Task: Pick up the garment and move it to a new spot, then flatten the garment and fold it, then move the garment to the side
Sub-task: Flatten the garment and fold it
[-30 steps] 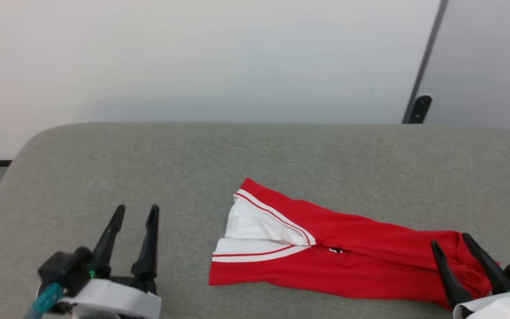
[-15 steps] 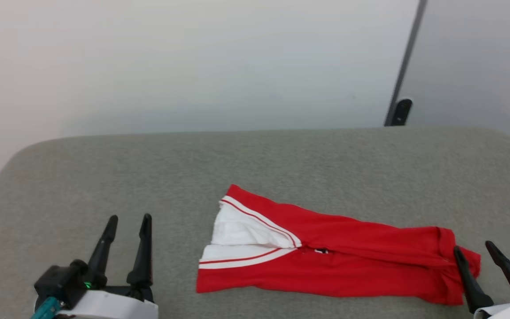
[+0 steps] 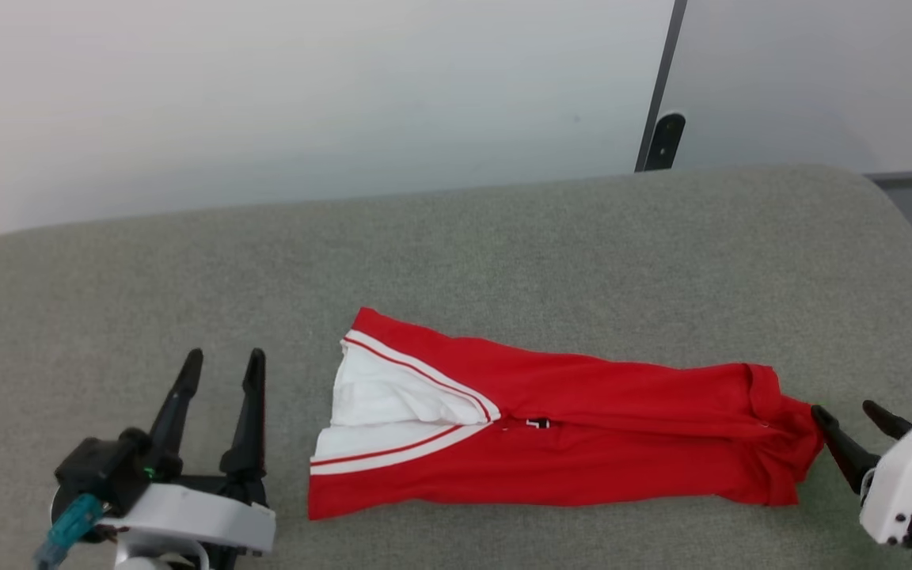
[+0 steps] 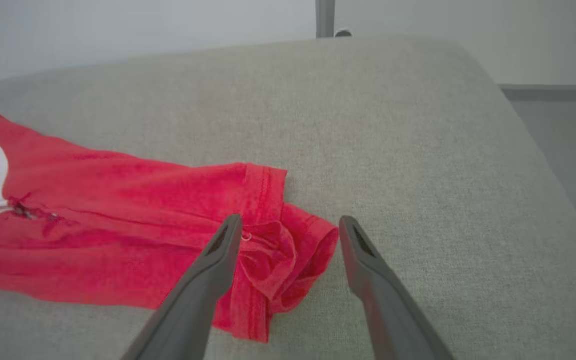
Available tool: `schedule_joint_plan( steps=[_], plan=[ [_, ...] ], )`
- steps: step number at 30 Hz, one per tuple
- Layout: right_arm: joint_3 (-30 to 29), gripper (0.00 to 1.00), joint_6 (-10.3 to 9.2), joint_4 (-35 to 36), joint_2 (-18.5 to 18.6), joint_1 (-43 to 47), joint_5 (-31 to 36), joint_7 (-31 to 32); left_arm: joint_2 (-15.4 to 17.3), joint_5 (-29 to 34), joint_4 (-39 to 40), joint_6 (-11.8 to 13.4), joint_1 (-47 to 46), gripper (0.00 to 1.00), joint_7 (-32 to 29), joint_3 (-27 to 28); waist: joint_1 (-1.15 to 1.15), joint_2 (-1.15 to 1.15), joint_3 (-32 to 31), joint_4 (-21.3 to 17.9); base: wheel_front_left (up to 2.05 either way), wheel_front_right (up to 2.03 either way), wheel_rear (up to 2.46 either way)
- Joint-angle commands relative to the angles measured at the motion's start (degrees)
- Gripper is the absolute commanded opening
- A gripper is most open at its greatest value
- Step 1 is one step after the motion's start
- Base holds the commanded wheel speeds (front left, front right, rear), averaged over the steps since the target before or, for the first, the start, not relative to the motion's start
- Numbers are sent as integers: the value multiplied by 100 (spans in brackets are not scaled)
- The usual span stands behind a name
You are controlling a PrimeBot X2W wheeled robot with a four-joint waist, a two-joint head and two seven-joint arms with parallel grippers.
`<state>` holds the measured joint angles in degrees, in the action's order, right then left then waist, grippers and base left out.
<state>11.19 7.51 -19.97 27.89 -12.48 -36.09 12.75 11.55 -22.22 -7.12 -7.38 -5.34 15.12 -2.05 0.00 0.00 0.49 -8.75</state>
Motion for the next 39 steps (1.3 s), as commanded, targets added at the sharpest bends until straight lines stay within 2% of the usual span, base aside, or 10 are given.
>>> schedule_joint_plan(
  steps=[1,5,10,18,24,25,26,27,32,39],
  plan=[
    [40,100,-5,-29,41,-97,-75,154,39,-34,-7,-15,-64,100,0,-29,0,0,104,21,0,0,0],
    [153,100,-5,-323,168,-519,-399,1255,89,-92,-87,-15,-273,100,0,-223,0,0,329,198,0,0,0],
    [222,100,-5,-859,74,-1069,-606,2267,105,-133,-197,-16,-556,100,0,-385,0,0,537,429,0,0,0],
    [104,100,-5,-2025,-356,-1718,-551,2951,35,-207,-337,-17,-790,100,0,-447,0,0,711,708,0,0,0],
    [37,100,-1,-2686,-724,-1912,-592,2930,-1,-255,-399,-16,-817,100,0,-394,0,0,779,838,0,0,0],
    [69,79,2,-2737,-765,-1934,-627,2977,-12,-263,-408,-16,-806,100,0,-366,0,0,782,851,0,0,0],
    [98,26,14,-2769,-777,-1953,-647,2983,-18,-283,-404,-16,-796,100,0,-322,0,0,783,858,0,0,0],
    [86,0,14,-2790,-769,-1974,-677,2942,-22,-304,-400,-16,-780,100,0,-297,0,0,781,860,0,0,0],
    [115,0,6,-2810,-512,-2059,-728,2820,-19,-336,-443,-16,-676,100,0,-199,0,0,741,840,0,0,0],
    [71,0,-13,-2856,113,-2206,-610,2460,-36,-374,-461,-16,-636,100,0,-132,0,0,713,791,0,0,0]
  ],
)
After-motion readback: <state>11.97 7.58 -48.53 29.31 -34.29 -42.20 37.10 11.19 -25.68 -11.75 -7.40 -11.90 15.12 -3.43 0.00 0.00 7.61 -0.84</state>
